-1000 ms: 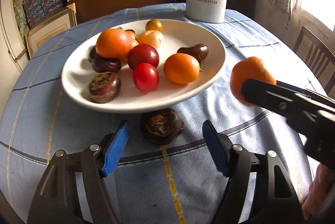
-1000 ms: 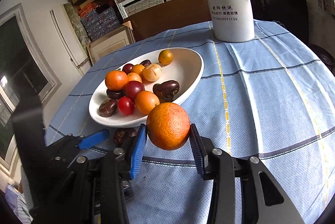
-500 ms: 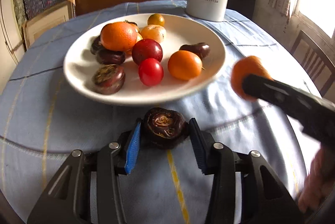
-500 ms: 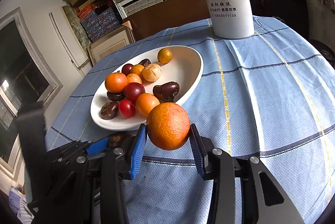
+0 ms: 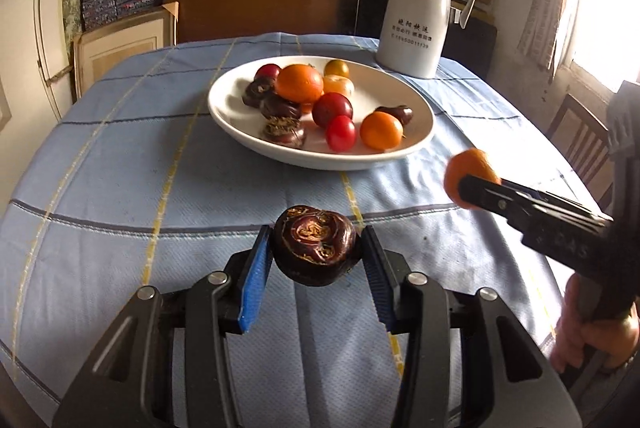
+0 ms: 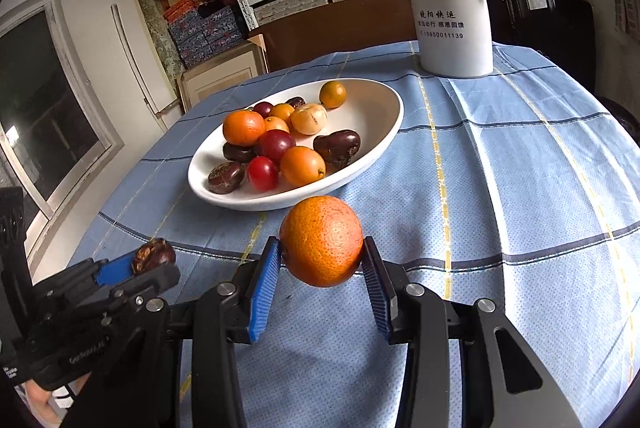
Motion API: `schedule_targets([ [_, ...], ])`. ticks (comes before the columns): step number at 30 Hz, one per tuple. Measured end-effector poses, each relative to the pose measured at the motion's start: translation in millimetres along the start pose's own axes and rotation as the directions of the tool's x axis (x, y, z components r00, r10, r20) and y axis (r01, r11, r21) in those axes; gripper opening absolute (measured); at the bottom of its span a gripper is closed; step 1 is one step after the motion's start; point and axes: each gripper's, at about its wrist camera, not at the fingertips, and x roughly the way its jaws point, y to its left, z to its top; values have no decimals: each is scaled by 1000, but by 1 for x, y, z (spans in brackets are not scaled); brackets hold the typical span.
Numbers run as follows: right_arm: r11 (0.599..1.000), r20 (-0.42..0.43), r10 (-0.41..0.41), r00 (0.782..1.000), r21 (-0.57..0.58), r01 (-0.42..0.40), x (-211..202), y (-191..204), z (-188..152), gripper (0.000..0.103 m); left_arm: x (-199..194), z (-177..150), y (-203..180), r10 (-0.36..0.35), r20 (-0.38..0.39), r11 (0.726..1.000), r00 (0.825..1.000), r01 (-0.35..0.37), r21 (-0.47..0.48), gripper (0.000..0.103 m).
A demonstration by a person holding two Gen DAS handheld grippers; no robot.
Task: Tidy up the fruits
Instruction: 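Place the dark brown fruit and the orange on the plate, opening both tools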
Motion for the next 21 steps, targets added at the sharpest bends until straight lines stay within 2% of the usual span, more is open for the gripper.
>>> schedule_targets([
  [9,997,32,-40,999,-58,42,-4,12,10,42,5,35,1,42,45,999,998,-43,21,44],
  [12,997,34,-42,999,-57,44,-1,13,25,42,12,55,1,49,59,998,997,-51,25,44],
  [15,993,60,-84,995,-76,89,3,15,45,42,21,74,-3,47,71,999,996,-49,25,44],
  [21,989,81,-118,990,-75,124,20,11,80,42,47,95,-10,46,71,998,996,-49,38,44],
])
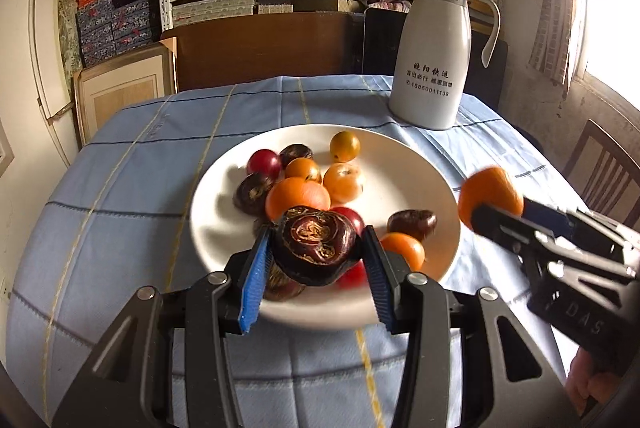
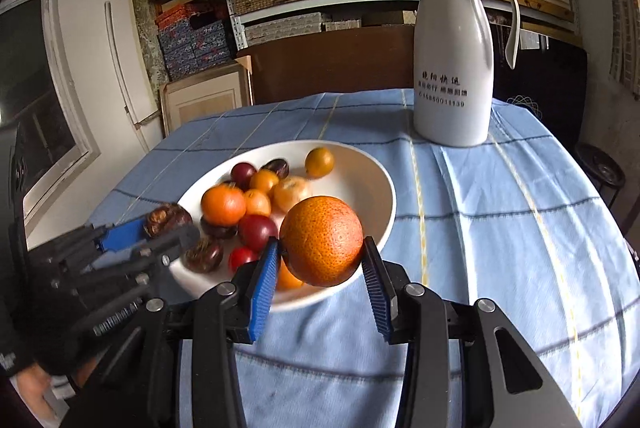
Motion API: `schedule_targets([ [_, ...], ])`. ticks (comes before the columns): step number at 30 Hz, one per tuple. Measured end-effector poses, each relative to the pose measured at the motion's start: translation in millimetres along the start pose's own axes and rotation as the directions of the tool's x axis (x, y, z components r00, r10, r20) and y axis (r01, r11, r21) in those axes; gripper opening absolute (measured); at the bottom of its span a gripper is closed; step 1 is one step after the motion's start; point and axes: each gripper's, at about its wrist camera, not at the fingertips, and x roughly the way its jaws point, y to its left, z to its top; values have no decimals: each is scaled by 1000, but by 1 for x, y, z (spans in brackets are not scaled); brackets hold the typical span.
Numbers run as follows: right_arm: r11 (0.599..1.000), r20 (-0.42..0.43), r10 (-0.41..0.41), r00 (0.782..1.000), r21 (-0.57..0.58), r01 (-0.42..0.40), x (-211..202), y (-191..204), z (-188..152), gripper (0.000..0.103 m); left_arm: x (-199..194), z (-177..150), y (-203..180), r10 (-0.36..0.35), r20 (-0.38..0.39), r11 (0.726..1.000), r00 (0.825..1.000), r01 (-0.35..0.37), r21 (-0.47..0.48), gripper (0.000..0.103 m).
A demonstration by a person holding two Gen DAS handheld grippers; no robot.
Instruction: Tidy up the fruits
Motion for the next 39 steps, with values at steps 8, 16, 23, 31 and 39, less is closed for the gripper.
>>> schedule_targets([
  [8,1000,-21,-17,1000,-1,17,36,0,22,42,27,4,-9,2,-14,1000,1000,-2,30,44],
  [16,999,-38,-41,998,-16,40,63,6,29,43,36,9,-16,51,21,996,998,-52,71,50],
  [23,998,-18,-52,998,-35,52,60,9,25,52,41,7,-7,26,0,999,1000,-26,27,66],
  [31,996,26,-70,997,-55,71,40,12,21,57,20,4,-1,64,58,998,996,-64,6,90],
  [39,996,48,-63,997,-61,66,17,20,3,59,-5,-15,5,106,73,994,992,-107,6,95],
])
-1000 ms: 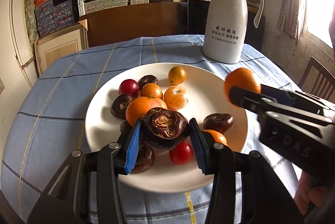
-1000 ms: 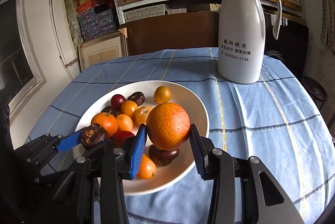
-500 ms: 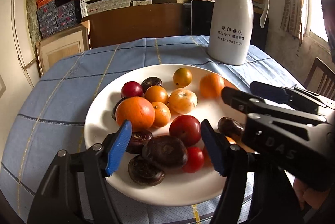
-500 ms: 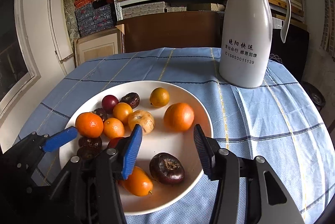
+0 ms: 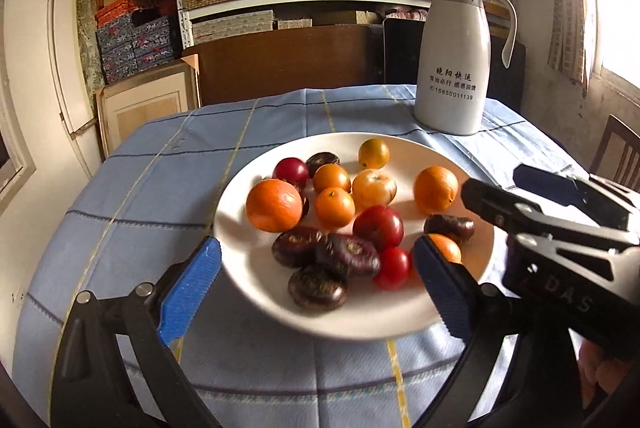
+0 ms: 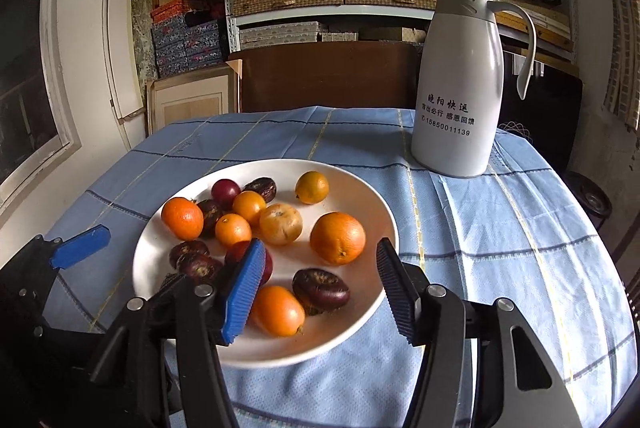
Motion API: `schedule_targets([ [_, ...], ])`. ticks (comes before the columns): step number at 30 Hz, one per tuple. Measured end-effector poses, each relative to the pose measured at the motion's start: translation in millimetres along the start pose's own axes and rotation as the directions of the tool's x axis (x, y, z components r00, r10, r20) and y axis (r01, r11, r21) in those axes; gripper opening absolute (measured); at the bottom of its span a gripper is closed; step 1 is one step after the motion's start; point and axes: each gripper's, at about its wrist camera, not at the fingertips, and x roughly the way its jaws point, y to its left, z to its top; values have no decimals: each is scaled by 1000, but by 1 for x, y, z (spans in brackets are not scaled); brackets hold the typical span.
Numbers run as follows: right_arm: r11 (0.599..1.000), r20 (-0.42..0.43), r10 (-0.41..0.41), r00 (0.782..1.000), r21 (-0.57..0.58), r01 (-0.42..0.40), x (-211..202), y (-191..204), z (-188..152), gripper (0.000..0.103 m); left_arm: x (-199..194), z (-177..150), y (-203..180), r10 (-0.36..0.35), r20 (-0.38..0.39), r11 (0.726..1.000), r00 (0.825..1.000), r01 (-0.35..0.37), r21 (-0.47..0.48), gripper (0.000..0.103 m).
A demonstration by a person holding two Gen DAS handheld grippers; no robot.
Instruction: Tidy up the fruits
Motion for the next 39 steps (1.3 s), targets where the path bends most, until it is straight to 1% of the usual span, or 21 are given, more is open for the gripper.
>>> schedule_targets([
  [4,1000,20,4,1000,21,-4,-21,1,-15,60,-13,-11,4,9,2,1000,1000,-9,-13,96],
  [6,1000,31,-1,1000,31,0,-29,2,-21,62,-20,-18,8,11,-2,999,1000,-11,-32,97],
  [10,999,48,-8,999,52,6,-46,4,-35,63,-32,-33,17,18,-12,997,1000,-19,-71,98],
  [13,999,55,-20,998,47,18,-56,9,-47,66,-40,-40,25,25,-12,995,1000,-26,-98,98],
  [16,999,56,-42,998,14,41,-62,17,-58,74,-45,-45,34,17,-13,991,1000,-19,-134,98],
  [19,999,69,-46,997,-14,47,-67,24,-61,83,-47,-48,42,4,-15,987,1000,-6,-162,98],
  [21,998,79,-54,995,-23,56,-69,26,-61,95,-46,-47,43,2,-22,985,1000,-6,-170,98],
  [22,997,85,-64,994,-24,66,-70,27,-61,98,-44,-47,43,2,-29,985,1000,-7,-172,98],
  [25,997,90,-68,994,-21,70,-70,26,-60,99,-43,-46,41,-11,-42,987,999,4,-162,98],
  [26,997,91,-75,993,-22,78,-69,27,-60,99,-44,-46,40,-6,-41,988,999,-1,-156,98],
  [29,995,80,-96,992,-29,98,-69,28,-61,99,-46,-43,34,62,-40,992,997,-66,-110,98],
  [31,994,72,-102,992,-27,105,-69,29,-60,99,-48,-42,33,81,-32,991,996,-84,-103,98],
  [33,994,78,-102,992,-23,104,-71,29,-59,99,-51,-41,37,55,-23,991,998,-57,-124,98],
  [35,997,103,-69,992,-9,71,-77,27,-58,99,-54,-40,44,-6,-9,986,1000,4,-165,98],
  [37,999,139,-40,990,8,39,-81,26,-60,99,-57,-42,50,-45,19,980,999,48,-193,98],
  [38,1000,160,-23,987,14,21,-82,25,-63,99,-58,-43,53,-59,36,977,998,65,-203,98],
  [39,1000,169,-8,986,21,5,-82,25,-65,99,-58,-44,54,-58,39,976,998,65,-207,98],
])
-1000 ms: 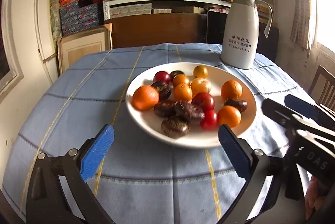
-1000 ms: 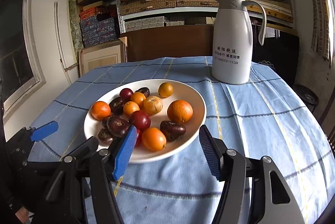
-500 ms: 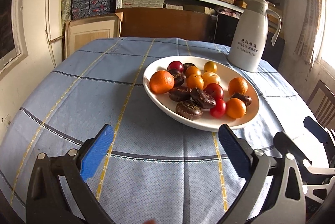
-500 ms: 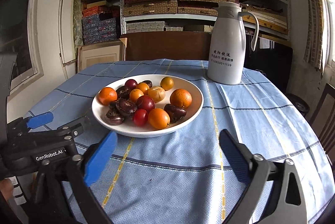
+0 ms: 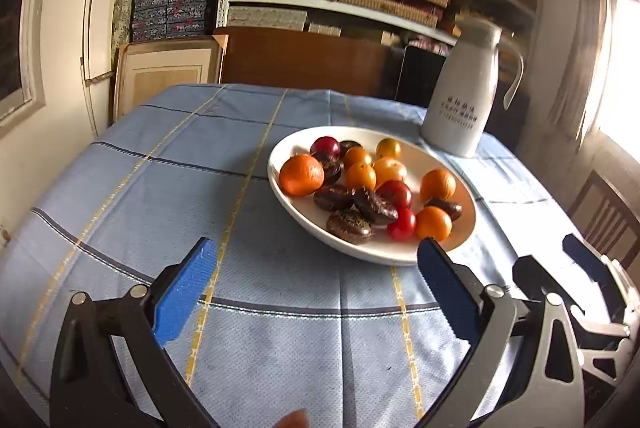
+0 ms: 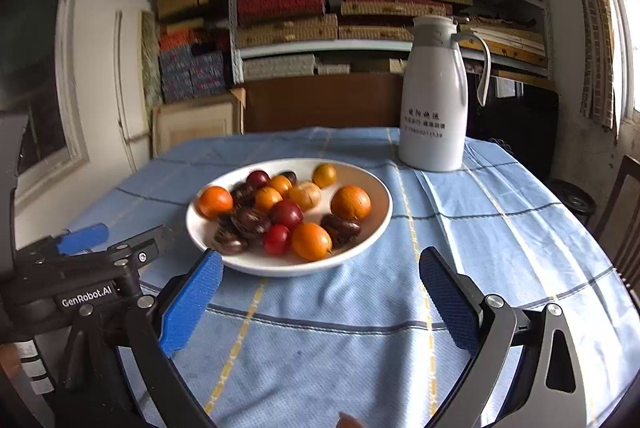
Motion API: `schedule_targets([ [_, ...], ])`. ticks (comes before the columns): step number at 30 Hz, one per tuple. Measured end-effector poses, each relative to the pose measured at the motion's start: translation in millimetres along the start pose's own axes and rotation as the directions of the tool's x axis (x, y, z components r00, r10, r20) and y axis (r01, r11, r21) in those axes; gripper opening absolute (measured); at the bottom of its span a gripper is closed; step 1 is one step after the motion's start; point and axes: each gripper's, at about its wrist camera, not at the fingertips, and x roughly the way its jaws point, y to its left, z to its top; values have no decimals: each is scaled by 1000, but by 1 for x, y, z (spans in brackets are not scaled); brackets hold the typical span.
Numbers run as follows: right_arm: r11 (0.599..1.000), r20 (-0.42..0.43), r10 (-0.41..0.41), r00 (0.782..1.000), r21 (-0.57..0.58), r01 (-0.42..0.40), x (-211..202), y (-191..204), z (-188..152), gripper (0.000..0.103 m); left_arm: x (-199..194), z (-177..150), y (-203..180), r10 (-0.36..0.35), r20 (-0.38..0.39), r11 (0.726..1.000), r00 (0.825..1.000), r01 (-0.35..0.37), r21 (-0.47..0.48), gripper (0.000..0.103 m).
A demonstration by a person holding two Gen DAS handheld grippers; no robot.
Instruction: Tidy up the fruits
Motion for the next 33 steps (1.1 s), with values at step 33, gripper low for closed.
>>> schedule_targets([
  [33,993,1,-105,994,-45,105,-1,6,2,99,0,-6,-24,194,-4,975,981,-192,110,98],
])
